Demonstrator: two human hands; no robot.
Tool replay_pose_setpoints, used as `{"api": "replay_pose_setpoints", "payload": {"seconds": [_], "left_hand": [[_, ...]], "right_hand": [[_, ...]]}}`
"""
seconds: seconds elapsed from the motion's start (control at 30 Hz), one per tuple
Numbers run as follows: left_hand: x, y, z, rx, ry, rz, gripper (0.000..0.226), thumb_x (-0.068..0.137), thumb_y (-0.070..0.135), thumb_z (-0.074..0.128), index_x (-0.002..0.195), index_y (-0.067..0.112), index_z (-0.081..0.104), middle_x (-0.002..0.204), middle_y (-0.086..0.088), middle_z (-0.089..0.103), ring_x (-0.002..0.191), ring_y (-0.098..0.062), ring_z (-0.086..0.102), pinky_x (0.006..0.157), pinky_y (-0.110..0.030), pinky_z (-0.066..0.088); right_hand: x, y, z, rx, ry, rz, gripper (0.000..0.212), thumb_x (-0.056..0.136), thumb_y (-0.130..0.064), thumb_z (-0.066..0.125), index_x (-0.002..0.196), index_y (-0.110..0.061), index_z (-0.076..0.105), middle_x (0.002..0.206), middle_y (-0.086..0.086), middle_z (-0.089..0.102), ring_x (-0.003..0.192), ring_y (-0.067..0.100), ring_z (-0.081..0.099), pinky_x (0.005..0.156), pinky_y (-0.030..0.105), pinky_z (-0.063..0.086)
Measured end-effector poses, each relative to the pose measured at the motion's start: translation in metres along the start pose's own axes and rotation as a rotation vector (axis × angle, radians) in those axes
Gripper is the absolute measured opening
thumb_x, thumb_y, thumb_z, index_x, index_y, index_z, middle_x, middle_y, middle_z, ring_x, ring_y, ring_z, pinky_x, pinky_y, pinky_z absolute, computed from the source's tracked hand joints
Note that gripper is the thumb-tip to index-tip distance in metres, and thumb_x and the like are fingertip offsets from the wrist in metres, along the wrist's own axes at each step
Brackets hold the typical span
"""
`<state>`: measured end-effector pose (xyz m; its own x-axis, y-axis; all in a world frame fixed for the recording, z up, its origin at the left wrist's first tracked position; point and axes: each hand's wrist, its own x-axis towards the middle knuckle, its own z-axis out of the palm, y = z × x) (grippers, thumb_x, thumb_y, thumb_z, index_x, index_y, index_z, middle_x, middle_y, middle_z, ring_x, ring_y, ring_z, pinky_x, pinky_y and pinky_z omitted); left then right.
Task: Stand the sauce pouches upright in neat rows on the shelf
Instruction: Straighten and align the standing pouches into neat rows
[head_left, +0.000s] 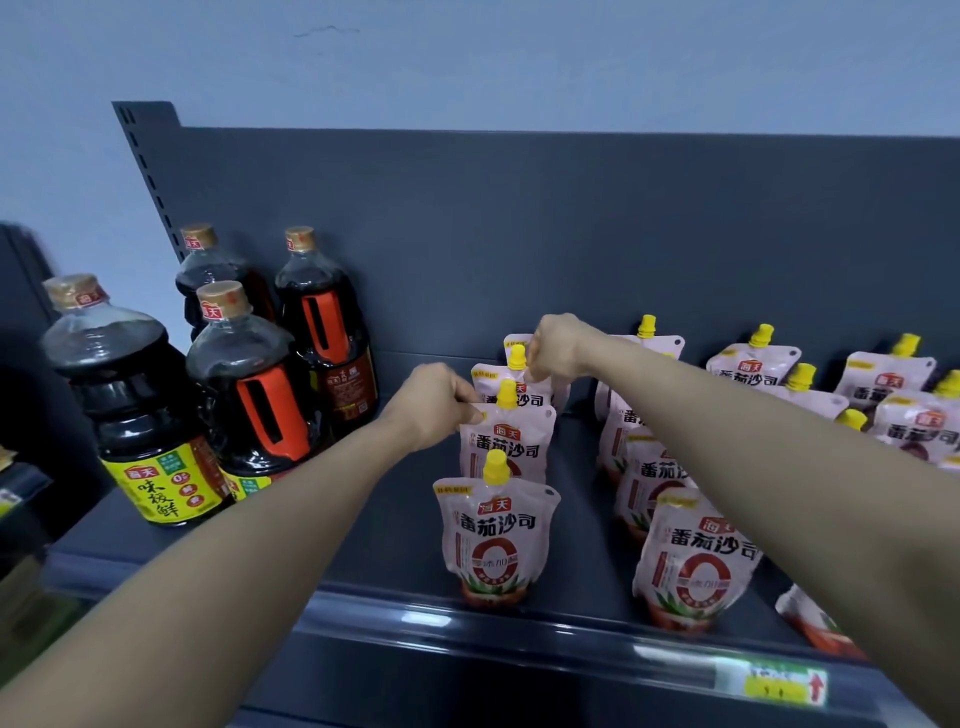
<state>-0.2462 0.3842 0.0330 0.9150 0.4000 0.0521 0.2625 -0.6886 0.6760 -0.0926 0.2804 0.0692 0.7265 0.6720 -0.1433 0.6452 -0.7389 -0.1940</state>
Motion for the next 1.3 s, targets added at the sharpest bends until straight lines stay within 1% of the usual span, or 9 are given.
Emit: {"api": "replay_pose_setpoints", "payload": {"seconds": [0.13,0.23,0.33,0.43,0.53,0.63,0.77,1.17,1.3], "left_hand": [[0.003,0.001,-0.003,0.017,-0.048,-0.01,0.009,0.081,0.009,0.07,0.087,0.006,0.076,0.081,-0.008,0.07,0.072,-0.018,0.061,0.082,-0.039,0.058],[0.0,0.007,-0.01,0.012,-0.205,-0.017,0.007,0.083,0.014,0.07,0.085,0.01,0.074,0.08,-0.005,0.068,0.078,-0.017,0.061,0.084,-0.038,0.056],[-0.004,0.01,-0.02,-0.063,-0.339,-0.04,0.015,0.087,0.032,0.064,0.087,0.019,0.071,0.098,-0.007,0.072,0.09,-0.016,0.064,0.087,-0.032,0.054],[-0.004,0.006,-0.026,-0.201,-0.271,-0.051,0.036,0.09,0.04,0.055,0.1,0.008,0.07,0.103,-0.008,0.072,0.097,-0.018,0.066,0.087,-0.029,0.054],[-0.001,0.004,-0.029,-0.256,-0.146,-0.043,0.022,0.094,0.024,0.054,0.094,0.006,0.067,0.087,-0.004,0.068,0.086,-0.017,0.063,0.077,-0.023,0.052],[0.002,0.001,-0.029,-0.269,-0.059,-0.039,0.012,0.093,0.011,0.055,0.096,0.006,0.066,0.078,0.0,0.063,0.082,-0.016,0.059,0.07,-0.02,0.049],[0.004,-0.003,-0.026,-0.24,-0.042,-0.045,0.014,0.093,0.007,0.055,0.1,0.003,0.066,0.078,-0.002,0.063,0.083,-0.019,0.058,0.071,-0.022,0.049],[-0.002,-0.011,-0.028,-0.201,-0.029,-0.04,0.012,0.092,0.008,0.057,0.099,0.008,0.067,0.081,-0.007,0.063,0.081,-0.018,0.057,0.08,-0.033,0.051],[-0.005,-0.007,-0.032,-0.188,-0.026,-0.022,0.013,0.091,0.012,0.058,0.101,0.008,0.067,0.081,-0.005,0.063,0.082,-0.017,0.057,0.08,-0.03,0.051]], "right_hand": [[-0.006,0.002,-0.023,0.181,0.023,0.028,0.033,0.085,-0.023,0.064,0.109,-0.002,0.071,0.11,0.015,0.072,0.081,0.028,0.068,0.086,0.034,0.057],[-0.002,0.007,-0.034,0.265,0.137,0.053,0.033,0.087,-0.015,0.055,0.11,0.005,0.068,0.107,0.018,0.072,0.083,0.031,0.072,0.089,0.041,0.057],[0.006,0.012,-0.03,0.131,0.208,0.093,0.014,0.084,-0.007,0.052,0.08,0.002,0.062,0.08,0.013,0.065,0.078,0.034,0.062,0.056,0.028,0.051],[0.016,0.018,-0.023,0.031,0.134,0.12,0.013,0.084,-0.011,0.056,0.072,-0.009,0.052,0.072,0.005,0.051,0.075,0.027,0.05,0.046,0.022,0.032],[0.026,0.02,-0.018,-0.001,0.096,0.125,0.006,0.085,-0.013,0.059,0.081,-0.008,0.057,0.076,0.006,0.053,0.075,0.026,0.051,0.046,0.022,0.033],[0.036,0.022,-0.012,0.016,0.104,0.143,0.03,0.087,-0.016,0.059,0.062,-0.009,0.044,0.064,0.003,0.043,0.074,0.026,0.048,0.045,0.024,0.03],[0.046,0.018,-0.01,0.084,0.141,0.142,0.04,0.086,-0.024,0.067,0.059,-0.011,0.041,0.063,0.003,0.042,0.075,0.027,0.049,0.05,0.024,0.035],[0.06,-0.003,0.0,0.154,0.179,0.106,0.03,0.083,-0.011,0.064,0.061,-0.012,0.043,0.082,0.01,0.055,0.074,0.028,0.053,0.049,0.025,0.037],[0.051,-0.005,-0.009,0.108,0.125,0.078,0.014,0.081,-0.014,0.069,0.076,-0.007,0.058,0.083,0.011,0.06,0.074,0.027,0.057,0.049,0.024,0.039]]}}
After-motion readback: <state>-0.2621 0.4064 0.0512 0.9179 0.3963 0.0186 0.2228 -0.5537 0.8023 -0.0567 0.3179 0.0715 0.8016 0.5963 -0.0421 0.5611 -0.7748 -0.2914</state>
